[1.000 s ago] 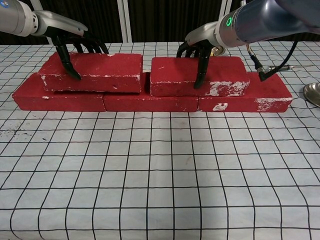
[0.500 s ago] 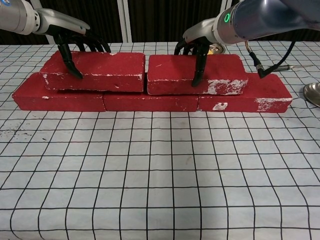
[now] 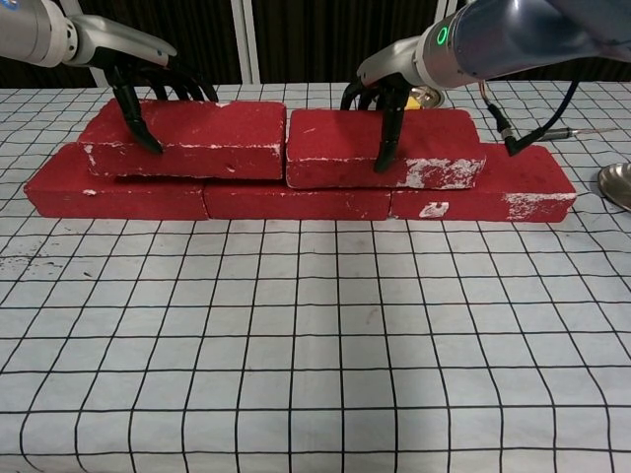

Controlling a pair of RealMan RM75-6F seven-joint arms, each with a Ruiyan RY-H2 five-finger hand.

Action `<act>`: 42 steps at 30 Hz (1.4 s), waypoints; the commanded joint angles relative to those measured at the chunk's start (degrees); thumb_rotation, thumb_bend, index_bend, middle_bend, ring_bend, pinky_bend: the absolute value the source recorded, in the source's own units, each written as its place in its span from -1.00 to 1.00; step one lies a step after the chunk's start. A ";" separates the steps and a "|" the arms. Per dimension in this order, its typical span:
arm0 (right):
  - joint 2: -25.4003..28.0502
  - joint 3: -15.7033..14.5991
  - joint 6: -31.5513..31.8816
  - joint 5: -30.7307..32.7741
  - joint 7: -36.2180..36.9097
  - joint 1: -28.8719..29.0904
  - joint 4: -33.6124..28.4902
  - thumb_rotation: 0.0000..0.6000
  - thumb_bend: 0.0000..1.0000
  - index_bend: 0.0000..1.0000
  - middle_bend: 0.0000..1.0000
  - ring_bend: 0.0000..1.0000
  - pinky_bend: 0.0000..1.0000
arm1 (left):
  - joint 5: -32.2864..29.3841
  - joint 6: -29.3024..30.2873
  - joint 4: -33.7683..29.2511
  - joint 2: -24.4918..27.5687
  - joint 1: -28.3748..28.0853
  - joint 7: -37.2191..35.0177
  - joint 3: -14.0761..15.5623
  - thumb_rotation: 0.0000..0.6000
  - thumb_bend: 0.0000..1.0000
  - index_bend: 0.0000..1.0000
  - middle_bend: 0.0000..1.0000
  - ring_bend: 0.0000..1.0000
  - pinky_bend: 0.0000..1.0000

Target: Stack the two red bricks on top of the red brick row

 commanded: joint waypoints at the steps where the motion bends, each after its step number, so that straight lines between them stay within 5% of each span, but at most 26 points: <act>1: -0.10 0.06 0.15 0.28 -0.17 0.07 0.03 1.00 -0.90 -0.67 -0.57 -0.69 -0.73 | -0.15 0.02 0.07 -0.14 0.09 0.08 0.01 1.00 -0.41 -0.63 -0.59 -0.79 -0.57; 42: -1.66 0.29 -0.36 1.81 -1.55 -0.47 1.87 1.00 -0.94 -0.79 -0.76 -0.84 -0.73 | -0.67 -0.61 1.48 -1.42 0.05 0.68 0.26 1.00 -0.70 -0.67 -0.61 -0.81 -0.60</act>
